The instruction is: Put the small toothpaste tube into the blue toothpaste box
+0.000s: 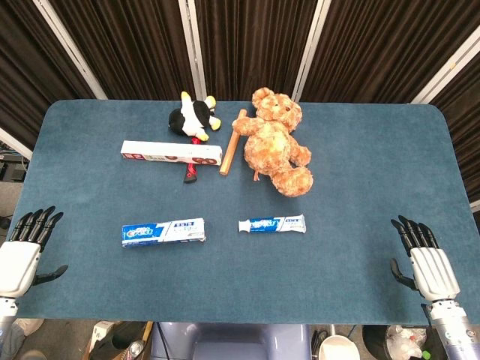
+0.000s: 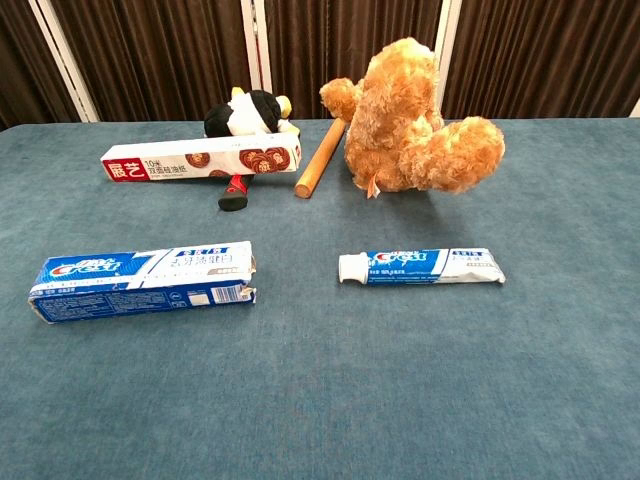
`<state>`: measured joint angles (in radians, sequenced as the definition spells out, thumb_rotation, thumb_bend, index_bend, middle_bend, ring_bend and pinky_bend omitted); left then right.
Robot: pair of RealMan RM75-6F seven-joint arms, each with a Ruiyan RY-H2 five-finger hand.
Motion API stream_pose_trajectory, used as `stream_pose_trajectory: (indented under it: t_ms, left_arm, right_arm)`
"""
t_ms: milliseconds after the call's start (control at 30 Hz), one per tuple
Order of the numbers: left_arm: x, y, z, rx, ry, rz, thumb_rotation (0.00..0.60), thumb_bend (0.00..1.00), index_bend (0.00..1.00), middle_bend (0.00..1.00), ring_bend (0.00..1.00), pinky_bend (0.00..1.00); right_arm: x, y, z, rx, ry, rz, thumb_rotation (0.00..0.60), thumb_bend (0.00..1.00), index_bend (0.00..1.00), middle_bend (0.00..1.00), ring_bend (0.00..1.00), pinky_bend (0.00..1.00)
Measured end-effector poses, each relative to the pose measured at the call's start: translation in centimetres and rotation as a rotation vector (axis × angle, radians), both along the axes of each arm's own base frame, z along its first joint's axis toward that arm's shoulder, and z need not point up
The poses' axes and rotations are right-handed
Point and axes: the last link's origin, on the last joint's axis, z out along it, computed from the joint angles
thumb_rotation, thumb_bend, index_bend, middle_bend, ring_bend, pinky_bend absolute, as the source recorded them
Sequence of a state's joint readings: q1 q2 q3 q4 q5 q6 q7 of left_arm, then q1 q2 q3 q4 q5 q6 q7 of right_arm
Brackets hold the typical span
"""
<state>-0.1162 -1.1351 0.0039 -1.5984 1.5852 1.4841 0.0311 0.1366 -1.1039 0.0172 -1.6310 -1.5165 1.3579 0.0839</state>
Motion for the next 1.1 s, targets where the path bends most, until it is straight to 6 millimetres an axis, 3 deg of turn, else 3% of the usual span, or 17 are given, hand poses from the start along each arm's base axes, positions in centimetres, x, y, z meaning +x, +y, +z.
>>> stream_pose_trajectory:
  t_ms: [1100]
  left_arm:
    - [0.18,-0.16,-0.26,-0.010,0.001,-0.007,0.600,0.14,0.00,0.00,0.00,0.02]
  right_arm:
    - [0.46,-0.01,0.53,-0.104,-0.064,0.049,0.600,0.49,0.00,0.00,0.00,0.00]
